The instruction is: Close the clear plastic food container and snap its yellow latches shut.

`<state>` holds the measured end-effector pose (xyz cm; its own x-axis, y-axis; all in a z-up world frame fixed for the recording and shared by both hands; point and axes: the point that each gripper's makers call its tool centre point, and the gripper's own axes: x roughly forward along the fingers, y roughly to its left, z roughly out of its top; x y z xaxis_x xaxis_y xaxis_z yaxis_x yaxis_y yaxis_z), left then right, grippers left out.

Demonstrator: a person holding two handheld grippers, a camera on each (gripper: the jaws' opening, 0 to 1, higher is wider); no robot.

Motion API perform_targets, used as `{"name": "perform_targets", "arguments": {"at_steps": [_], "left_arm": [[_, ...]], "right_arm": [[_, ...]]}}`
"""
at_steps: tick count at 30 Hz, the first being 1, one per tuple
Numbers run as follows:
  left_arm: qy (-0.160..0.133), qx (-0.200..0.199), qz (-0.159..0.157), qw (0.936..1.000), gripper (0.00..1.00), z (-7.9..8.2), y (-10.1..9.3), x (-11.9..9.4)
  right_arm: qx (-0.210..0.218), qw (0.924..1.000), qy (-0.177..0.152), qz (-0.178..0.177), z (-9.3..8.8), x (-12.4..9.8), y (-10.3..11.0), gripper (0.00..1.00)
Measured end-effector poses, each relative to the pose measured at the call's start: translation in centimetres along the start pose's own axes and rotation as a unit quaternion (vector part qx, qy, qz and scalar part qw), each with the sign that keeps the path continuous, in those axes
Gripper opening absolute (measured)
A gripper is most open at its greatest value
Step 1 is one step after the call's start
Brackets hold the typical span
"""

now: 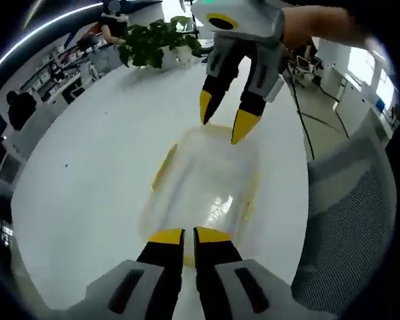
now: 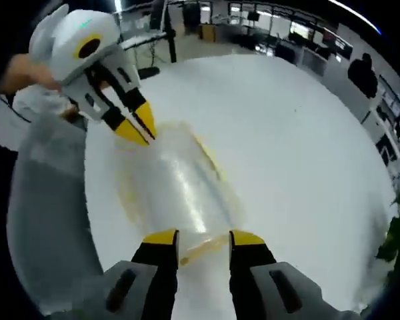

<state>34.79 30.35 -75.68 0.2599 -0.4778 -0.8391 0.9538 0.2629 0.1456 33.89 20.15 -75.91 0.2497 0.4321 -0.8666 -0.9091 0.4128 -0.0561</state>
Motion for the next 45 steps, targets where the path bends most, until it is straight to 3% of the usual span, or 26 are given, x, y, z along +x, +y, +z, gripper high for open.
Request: {"name": "perform_targets", "arguments": {"at_steps": [2,3,4,5,7,9,22,27,38,45], "left_arm": [[0.0,0.006,-0.005,1.0,0.11,0.3,0.2,0.0],[-0.012,0.002,-0.027,0.9996,0.15,0.8,-0.4,0.2],[-0.022,-0.009,-0.046,0.9987,0.2,1.1,-1.0,0.3],[-0.02,-0.009,-0.046,0.9987,0.22,1.2,-0.9,0.3],[-0.045,0.028,-0.07,0.9961,0.26,2.1,-1.6,0.4],[-0.048,0.054,-0.079,0.9943,0.26,2.3,-2.0,0.5],[-0.055,0.036,-0.089,0.9938,0.26,3.4,-1.9,1.6],[-0.055,0.013,-0.095,0.9938,0.26,3.3,-1.9,1.9],[-0.06,0.027,-0.1,0.9928,0.27,3.5,-2.2,1.9],[-0.058,0.027,-0.101,0.9928,0.29,3.5,-2.5,1.9]], "right_arm": [[-0.019,0.9997,0.018,-0.005,0.1,0.0,-0.4,0.21],[-0.032,0.9994,0.015,0.002,0.4,0.0,-0.3,0.18],[-0.037,0.9991,-0.005,0.018,1.2,0.2,0.1,0.18],[-0.025,0.9992,-0.017,0.026,1.6,0.2,0.3,0.19],[-0.023,0.9975,-0.043,0.052,2.7,0.3,0.7,0.18],[-0.029,0.9963,-0.062,0.053,3.5,0.3,0.4,0.16],[0.001,0.993,-0.087,0.08,5.1,1.6,0.4,0.17],[-0.008,0.9926,-0.093,0.077,5.3,2.1,0.6,0.17],[-0.025,0.9935,-0.09,0.065,5.7,2.4,-0.1,0.17],[0.0,0.9962,-0.074,0.046,5.4,2.6,-1.7,0.17]]}}
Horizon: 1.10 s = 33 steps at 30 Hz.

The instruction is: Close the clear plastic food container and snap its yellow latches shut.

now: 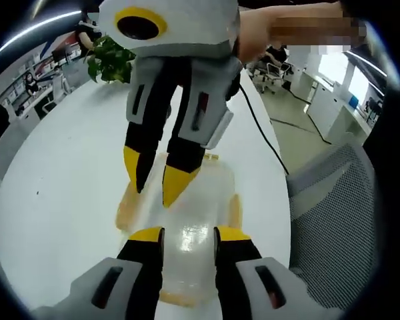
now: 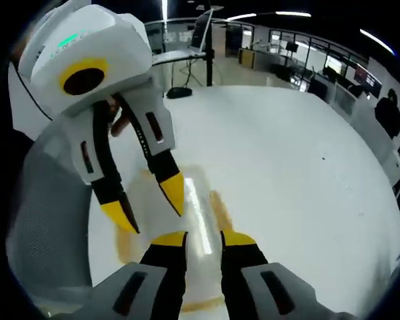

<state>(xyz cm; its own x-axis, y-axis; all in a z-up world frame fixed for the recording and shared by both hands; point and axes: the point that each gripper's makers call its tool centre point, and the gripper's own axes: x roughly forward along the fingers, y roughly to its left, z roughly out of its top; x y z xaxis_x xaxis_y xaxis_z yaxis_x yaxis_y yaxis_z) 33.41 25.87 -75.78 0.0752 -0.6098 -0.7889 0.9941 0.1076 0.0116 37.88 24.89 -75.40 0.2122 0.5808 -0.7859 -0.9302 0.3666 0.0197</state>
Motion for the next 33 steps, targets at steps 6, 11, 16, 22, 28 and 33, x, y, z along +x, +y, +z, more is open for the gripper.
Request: {"name": "perform_targets", "arguments": {"at_steps": [6,11,16,22,28,33], "left_arm": [[0.004,-0.005,0.006,1.0,0.29,-0.1,-0.2,0.0],[0.005,-0.007,0.007,0.9999,0.28,-0.1,-0.4,-0.1],[0.003,-0.008,0.005,0.9999,0.28,-0.1,-0.6,-0.1],[0.007,-0.024,0.0,0.9997,0.47,-0.2,-0.3,-0.2],[0.006,-0.035,0.003,0.9994,0.56,-0.1,-1.0,-0.1],[0.023,-0.001,0.03,0.9993,0.54,-0.1,-1.6,0.3]], "right_arm": [[0.0,0.9998,0.014,0.015,-0.3,0.3,0.1,0.17],[-0.013,0.9996,0.02,0.014,-0.1,0.2,-0.1,0.2],[0.0,0.9995,0.023,0.021,0.2,0.7,-0.5,0.22],[0.04,0.9976,0.03,0.048,0.0,1.3,-0.2,0.24],[0.051,0.9965,0.033,0.056,0.0,1.3,-0.2,0.25],[0.037,0.9959,0.046,0.069,-0.1,1.2,0.1,0.25]]}}
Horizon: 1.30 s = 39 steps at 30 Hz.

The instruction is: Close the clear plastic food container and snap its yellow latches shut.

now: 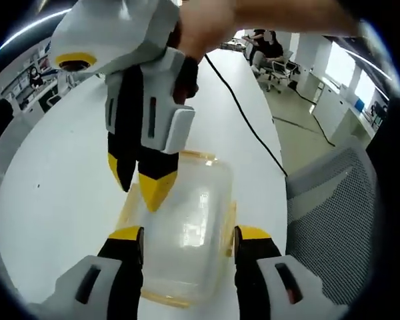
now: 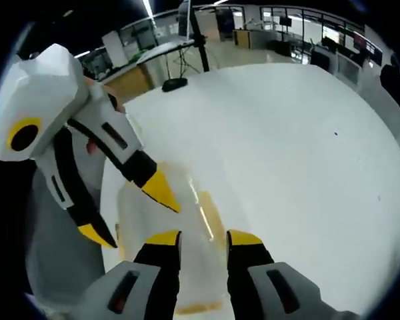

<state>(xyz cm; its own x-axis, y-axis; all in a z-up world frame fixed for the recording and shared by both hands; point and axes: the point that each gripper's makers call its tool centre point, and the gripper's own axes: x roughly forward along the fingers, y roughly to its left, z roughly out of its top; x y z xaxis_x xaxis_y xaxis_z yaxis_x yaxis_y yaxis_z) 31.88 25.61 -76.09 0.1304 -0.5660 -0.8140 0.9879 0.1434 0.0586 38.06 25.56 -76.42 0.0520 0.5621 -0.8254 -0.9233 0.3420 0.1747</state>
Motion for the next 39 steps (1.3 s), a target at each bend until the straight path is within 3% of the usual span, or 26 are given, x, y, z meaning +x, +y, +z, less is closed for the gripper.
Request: {"name": "perform_targets", "arguments": {"at_steps": [4,7,11,19,29,31,33,39], "left_arm": [[0.015,0.036,0.043,0.9983,0.53,0.2,-0.1,0.0],[0.035,0.066,0.076,0.9943,0.53,0.0,-0.1,0.2],[0.056,0.063,0.078,0.9934,0.54,-0.6,-0.4,0.9],[0.061,0.076,0.088,0.9914,0.55,-0.1,0.0,1.2],[0.047,0.088,0.076,0.9922,0.53,-0.4,0.1,1.1],[0.042,0.087,0.067,0.993,0.52,-0.4,0.1,0.9],[0.044,0.092,0.065,0.9927,0.52,-0.3,-0.1,1.0],[0.045,0.09,0.067,0.9927,0.5,-0.4,0.1,1.2]], "right_arm": [[-0.052,0.9976,0.042,0.02,-0.2,0.0,0.2,0.25],[-0.061,0.9964,0.049,0.035,0.3,0.0,0.3,0.26],[-0.063,0.9941,0.068,0.057,0.7,0.4,-0.1,0.28],[-0.047,0.9898,0.089,0.102,0.6,1.3,0.4,0.29],[-0.045,0.9859,0.118,0.11,0.3,1.3,0.4,0.29],[-0.075,0.9824,0.131,0.11,0.2,1.2,0.5,0.29],[-0.073,0.9818,0.14,0.106,0.2,1.3,0.8,0.28],[-0.079,0.9822,0.14,0.098,0.1,1.2,0.7,0.27]]}}
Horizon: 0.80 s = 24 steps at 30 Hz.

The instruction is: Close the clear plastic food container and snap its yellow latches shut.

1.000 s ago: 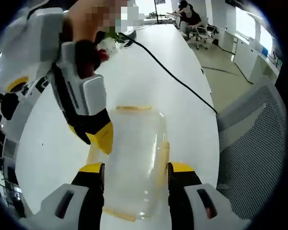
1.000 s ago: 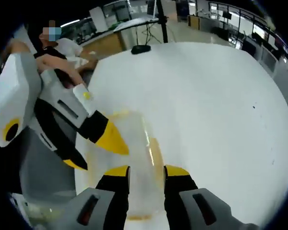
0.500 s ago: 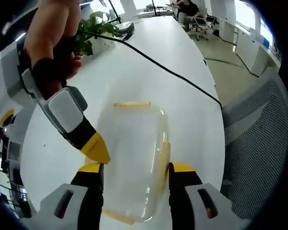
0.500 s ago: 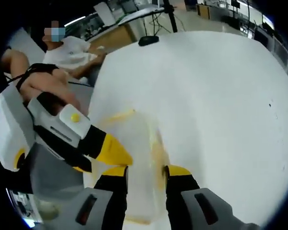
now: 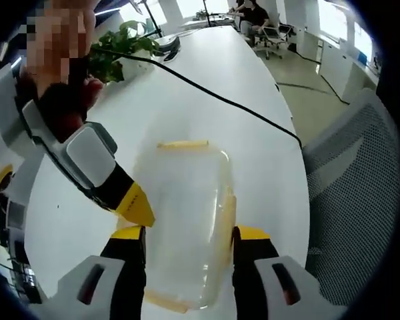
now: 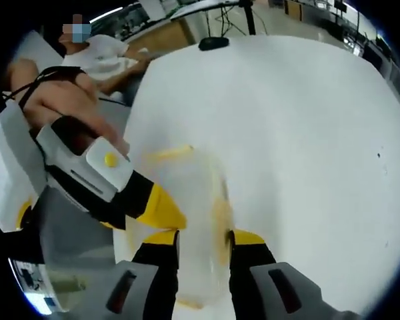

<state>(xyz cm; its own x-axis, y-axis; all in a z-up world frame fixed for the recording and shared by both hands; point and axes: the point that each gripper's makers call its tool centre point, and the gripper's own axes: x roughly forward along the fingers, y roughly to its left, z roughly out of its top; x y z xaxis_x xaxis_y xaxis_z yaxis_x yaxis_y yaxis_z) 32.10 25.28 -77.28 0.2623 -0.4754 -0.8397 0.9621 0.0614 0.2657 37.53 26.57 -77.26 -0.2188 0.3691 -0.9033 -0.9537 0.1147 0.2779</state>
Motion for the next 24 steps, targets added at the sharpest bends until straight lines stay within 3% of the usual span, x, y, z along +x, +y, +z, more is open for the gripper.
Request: {"name": "perform_targets", "arguments": {"at_steps": [4,10,12,14,16,19,24], "left_arm": [[-0.005,0.001,-0.003,1.0,0.48,0.35,-0.01,-0.21],[-0.007,0.011,-0.01,0.9999,0.49,-0.01,-0.13,0.04],[-0.012,0.013,-0.015,0.9997,0.49,-0.01,-0.37,-0.04],[-0.01,0.015,-0.01,0.9998,0.49,-0.05,-0.11,-0.11],[-0.007,0.016,-0.007,0.9998,0.49,-0.05,-0.1,-0.15],[-0.001,0.024,0.001,0.9997,0.5,-0.04,-0.27,-0.14],[0.002,0.032,0.004,0.9995,0.51,-0.07,-0.12,-0.1]], "right_arm": [[0.011,0.9999,0.004,0.002,-0.02,0.21,-0.23,0.25],[0.022,0.9989,0.038,0.016,-0.06,0.29,-0.24,0.21],[0.055,0.9973,0.039,0.03,0.01,0.32,0.07,0.19],[0.056,0.997,0.035,0.041,0.04,0.04,-0.35,0.19],[0.027,0.9981,0.034,0.043,0.03,0.04,0.05,0.22],[0.004,0.9986,0.051,0.014,0.14,0.09,0.07,0.23],[0.0,0.9988,0.033,-0.036,0.15,-0.21,-0.23,0.23]]}}
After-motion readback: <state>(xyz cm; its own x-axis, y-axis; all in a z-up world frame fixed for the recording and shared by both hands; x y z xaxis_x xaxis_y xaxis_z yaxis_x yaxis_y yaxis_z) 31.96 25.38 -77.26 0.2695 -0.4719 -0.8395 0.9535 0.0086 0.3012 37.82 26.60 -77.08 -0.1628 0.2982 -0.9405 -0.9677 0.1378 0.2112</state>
